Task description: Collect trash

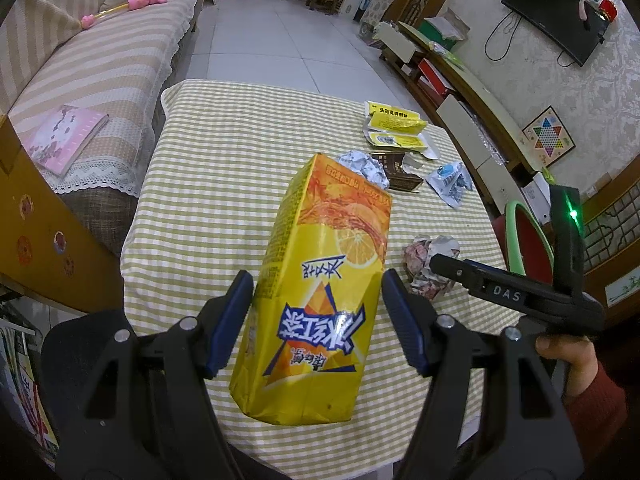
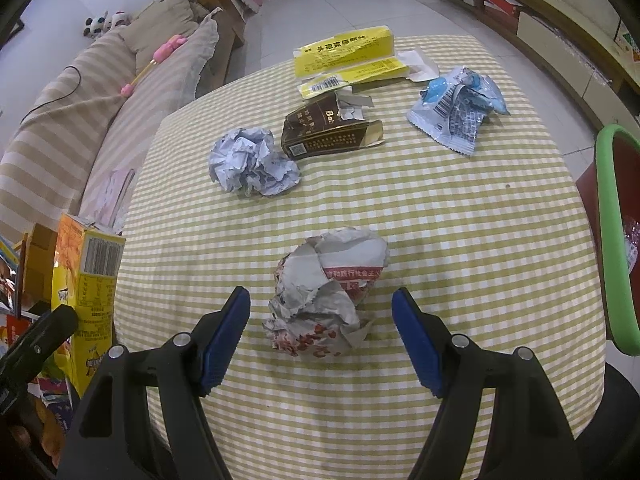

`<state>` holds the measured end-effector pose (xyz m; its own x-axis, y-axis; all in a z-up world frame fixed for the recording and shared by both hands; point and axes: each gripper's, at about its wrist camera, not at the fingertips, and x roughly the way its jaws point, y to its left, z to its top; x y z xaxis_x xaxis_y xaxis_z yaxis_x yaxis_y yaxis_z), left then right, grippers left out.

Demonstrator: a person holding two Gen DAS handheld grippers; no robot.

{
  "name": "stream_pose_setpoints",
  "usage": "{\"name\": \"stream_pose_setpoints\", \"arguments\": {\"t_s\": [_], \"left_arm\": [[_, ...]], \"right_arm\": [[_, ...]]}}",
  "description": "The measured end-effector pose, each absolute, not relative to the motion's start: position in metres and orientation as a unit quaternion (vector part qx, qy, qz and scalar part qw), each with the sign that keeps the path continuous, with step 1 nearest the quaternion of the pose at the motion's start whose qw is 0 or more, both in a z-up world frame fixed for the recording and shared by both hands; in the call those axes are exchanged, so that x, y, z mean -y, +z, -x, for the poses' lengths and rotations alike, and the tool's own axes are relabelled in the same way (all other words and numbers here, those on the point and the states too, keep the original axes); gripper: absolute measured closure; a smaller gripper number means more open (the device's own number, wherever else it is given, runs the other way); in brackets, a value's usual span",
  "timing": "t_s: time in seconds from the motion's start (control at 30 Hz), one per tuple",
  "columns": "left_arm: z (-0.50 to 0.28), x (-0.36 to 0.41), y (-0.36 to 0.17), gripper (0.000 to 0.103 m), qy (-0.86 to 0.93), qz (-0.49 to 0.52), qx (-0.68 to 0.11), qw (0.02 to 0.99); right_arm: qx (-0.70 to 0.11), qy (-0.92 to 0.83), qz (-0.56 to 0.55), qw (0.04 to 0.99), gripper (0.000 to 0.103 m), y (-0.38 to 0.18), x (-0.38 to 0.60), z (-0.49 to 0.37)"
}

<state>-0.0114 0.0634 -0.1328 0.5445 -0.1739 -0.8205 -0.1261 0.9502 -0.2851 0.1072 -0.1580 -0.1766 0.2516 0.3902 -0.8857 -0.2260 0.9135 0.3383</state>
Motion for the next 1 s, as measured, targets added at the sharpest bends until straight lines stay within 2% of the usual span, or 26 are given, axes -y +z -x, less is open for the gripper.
{"name": "stream_pose_setpoints", "arguments": {"t_s": [0.03,0.1,0.13,0.17,0.33,0.8,1.0], "left_arm": [[0.011,-0.063,-0.132,0.039,-0.014,0.157,-0.478,0.864],[0.011,-0.061,-0.133,0.039,-0.014,0.155,-0.481,0.863],[0.011,-0.06,-0.133,0.039,-0.015,0.154,-0.484,0.862],[0.01,-0.059,-0.134,0.039,-0.015,0.152,-0.486,0.86],[0.008,-0.056,-0.134,0.039,-0.017,0.148,-0.486,0.861],[0.001,-0.053,-0.135,0.039,-0.012,0.14,-0.488,0.862],[0.005,-0.059,-0.155,0.033,-0.008,0.148,-0.515,0.844]], "right_arm": [[-0.58,0.197,-0.07,0.787,0.033,-0.177,0.157,-0.108],[-0.581,0.207,-0.066,0.784,0.045,-0.178,0.153,-0.108],[-0.583,0.21,-0.063,0.782,0.063,-0.179,0.151,-0.108],[-0.583,0.213,-0.061,0.781,0.071,-0.179,0.15,-0.108],[-0.565,0.223,-0.061,0.792,0.074,-0.17,0.15,-0.102],[-0.51,0.236,-0.094,0.822,0.075,-0.118,0.176,-0.076],[-0.517,0.225,-0.101,0.819,0.075,-0.124,0.189,-0.067]]}}
